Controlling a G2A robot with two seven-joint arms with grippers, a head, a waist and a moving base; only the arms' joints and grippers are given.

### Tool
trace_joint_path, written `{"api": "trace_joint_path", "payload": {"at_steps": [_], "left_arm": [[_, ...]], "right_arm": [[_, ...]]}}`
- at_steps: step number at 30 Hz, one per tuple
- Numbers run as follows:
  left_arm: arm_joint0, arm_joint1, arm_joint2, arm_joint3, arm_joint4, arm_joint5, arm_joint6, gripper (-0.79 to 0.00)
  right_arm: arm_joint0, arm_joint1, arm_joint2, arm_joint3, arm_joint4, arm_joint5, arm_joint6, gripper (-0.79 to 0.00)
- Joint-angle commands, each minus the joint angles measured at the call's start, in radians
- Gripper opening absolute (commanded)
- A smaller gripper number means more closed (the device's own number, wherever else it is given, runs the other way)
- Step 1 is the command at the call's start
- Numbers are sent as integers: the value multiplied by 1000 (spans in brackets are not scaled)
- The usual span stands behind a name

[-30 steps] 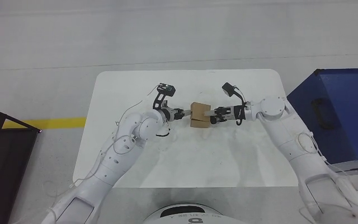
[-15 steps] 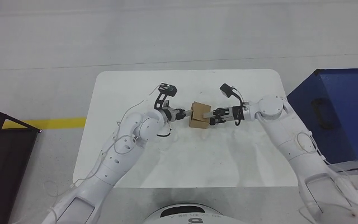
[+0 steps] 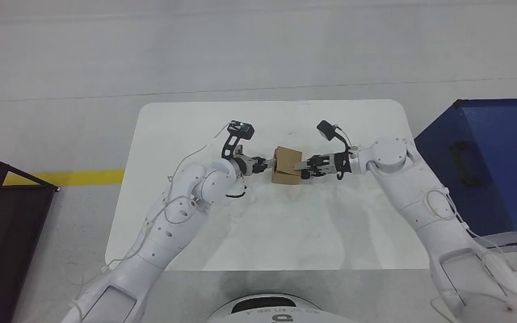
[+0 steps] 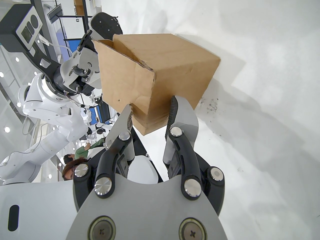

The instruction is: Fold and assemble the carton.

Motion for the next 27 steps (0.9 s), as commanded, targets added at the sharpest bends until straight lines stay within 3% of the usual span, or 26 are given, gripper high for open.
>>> {"api": "trace_joint_path", "payload": {"at_steps": [1,16,27], "left_arm": [[7,2,-9,-5,0,0,0,0],[41,13,-61,-31,1,-6,-3,0],[27,5,-29,-18,9,-5,-6,0]], "right_arm": [[-1,1,1,-1,0,3,-3,-483],[-10,6,1,-22,-14,21,-13,-505],[-23,11,5,-50,-28,30,-21,-526]]}}
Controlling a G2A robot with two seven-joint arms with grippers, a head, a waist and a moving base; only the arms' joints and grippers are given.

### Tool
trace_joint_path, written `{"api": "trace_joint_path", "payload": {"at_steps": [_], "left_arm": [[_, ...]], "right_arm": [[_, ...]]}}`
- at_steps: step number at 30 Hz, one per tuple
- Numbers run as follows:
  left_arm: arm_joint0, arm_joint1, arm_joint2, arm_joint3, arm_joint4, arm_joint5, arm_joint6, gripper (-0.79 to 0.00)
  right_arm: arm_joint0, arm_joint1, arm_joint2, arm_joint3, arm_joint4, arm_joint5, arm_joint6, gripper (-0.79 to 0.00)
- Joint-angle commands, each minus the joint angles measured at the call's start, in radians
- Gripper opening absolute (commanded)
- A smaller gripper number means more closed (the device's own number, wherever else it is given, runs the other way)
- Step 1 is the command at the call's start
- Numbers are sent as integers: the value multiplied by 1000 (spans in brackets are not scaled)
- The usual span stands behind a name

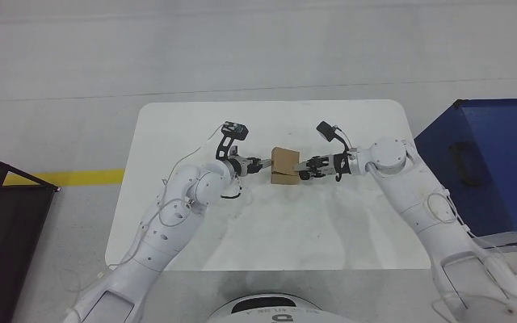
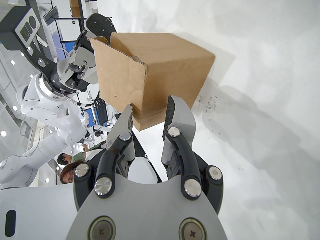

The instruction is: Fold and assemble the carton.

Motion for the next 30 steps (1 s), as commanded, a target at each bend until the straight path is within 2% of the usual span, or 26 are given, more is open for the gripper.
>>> {"api": "trace_joint_path", "payload": {"at_steps": [1,14,21,26,30], "left_arm": [[-2,-1,5,1,3,3,0,0],[6,-1,-5,-4,32,32,12,0],[17,1,-43,-16,-9,43,37,0],[16,-5,-21,-35,-24,22,49,0],[-17,-15,12,-8,-17,33,44,0]], "right_arm": [[-2,1,0,-4,-3,2,-1,-529],[-7,5,-1,-16,-12,12,-2,-579],[-6,5,-3,-17,-12,13,0,-585],[-7,6,-5,-21,-13,13,-3,-585],[-8,7,-5,-24,-15,12,-2,-585]]}}
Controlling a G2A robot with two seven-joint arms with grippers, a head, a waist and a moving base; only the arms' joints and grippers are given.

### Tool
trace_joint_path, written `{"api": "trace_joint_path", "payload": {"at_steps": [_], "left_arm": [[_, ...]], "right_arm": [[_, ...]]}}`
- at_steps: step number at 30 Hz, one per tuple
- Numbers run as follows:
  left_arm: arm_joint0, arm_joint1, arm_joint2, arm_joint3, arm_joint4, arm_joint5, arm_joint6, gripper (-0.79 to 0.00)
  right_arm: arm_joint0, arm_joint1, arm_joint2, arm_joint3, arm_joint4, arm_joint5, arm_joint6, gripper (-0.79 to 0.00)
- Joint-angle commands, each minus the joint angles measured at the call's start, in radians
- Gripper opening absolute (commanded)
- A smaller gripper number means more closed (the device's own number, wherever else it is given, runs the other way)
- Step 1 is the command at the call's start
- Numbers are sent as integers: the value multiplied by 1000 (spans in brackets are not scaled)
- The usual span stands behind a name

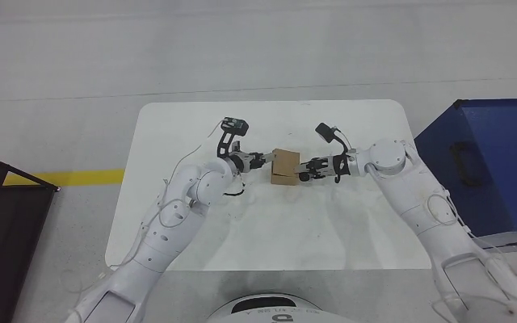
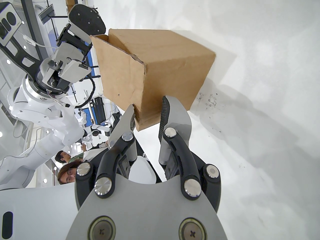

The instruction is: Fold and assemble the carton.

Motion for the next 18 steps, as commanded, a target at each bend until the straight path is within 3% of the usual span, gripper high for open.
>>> {"api": "trace_joint_path", "payload": {"at_steps": [1,8,18], "left_arm": [[-18,-6,18,19,7,10,-1,0],[-53,-19,50,67,13,27,6,0],[-54,-20,38,99,15,18,6,0]], "right_arm": [[0,1,0,-1,-3,0,0,-588],[-3,3,2,-7,-4,2,4,-600],[-5,7,5,-16,-3,3,9,-616]]}}
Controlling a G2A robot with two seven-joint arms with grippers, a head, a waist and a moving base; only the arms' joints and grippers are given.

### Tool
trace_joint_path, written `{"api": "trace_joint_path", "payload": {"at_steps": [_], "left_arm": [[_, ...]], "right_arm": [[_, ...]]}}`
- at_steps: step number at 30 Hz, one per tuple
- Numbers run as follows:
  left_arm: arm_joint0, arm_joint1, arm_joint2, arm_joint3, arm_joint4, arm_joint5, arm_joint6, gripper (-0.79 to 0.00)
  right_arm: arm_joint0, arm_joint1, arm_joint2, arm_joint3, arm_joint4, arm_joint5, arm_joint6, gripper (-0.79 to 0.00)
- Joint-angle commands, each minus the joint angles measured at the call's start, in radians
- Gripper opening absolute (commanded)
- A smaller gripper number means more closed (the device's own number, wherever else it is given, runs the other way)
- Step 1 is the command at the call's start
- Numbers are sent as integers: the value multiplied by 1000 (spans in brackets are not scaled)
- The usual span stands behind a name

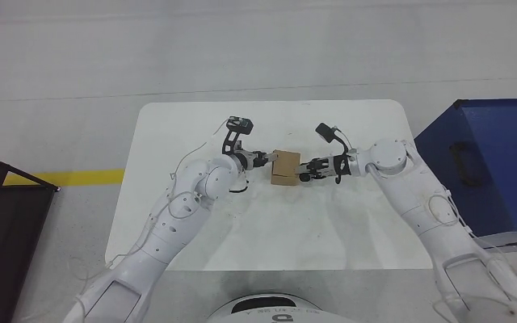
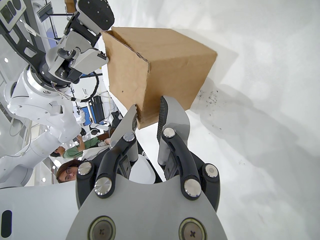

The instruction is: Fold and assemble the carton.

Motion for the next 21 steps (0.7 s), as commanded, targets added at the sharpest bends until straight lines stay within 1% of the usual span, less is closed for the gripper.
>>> {"api": "trace_joint_path", "payload": {"at_steps": [1,3,7,8,9,10,11,12,13,16,18,19,21], "left_arm": [[2,0,-1,4,1,-2,0,0],[2,-1,-1,7,2,-5,-1,0],[1,-2,2,12,8,-4,-3,0],[1,-3,4,12,10,-2,-3,0],[1,-3,5,11,13,-2,-3,0],[2,-4,6,7,13,-3,-2,0],[4,-4,6,5,16,-4,-1,0],[6,-4,7,0,18,-5,0,0],[8,-4,6,-5,18,-7,1,0],[19,-2,0,-22,12,-22,1,0],[28,0,-10,-33,1,-35,1,0],[34,2,-18,-41,-6,-42,2,0],[51,7,-43,-61,-23,-63,9,0]], "right_arm": [[-1,1,1,-1,2,-1,0,-613],[-2,1,1,-2,3,1,1,-613],[-6,3,3,-6,5,-1,-1,-576],[-8,3,5,-10,5,-3,-4,-505],[-11,5,8,-14,7,-7,-5,-397],[-15,6,13,-21,11,-14,-5,-246],[-20,8,19,-26,14,-20,-6,-126],[-26,10,25,-32,19,-26,-7,-83],[-32,12,33,-39,24,-32,-10,-65],[-52,20,59,-57,37,-37,-18,-99],[-67,27,84,-71,43,-36,-27,-151],[-76,32,100,-82,44,-36,-30,-262],[-102,43,139,-115,49,-39,-29,-536]]}}
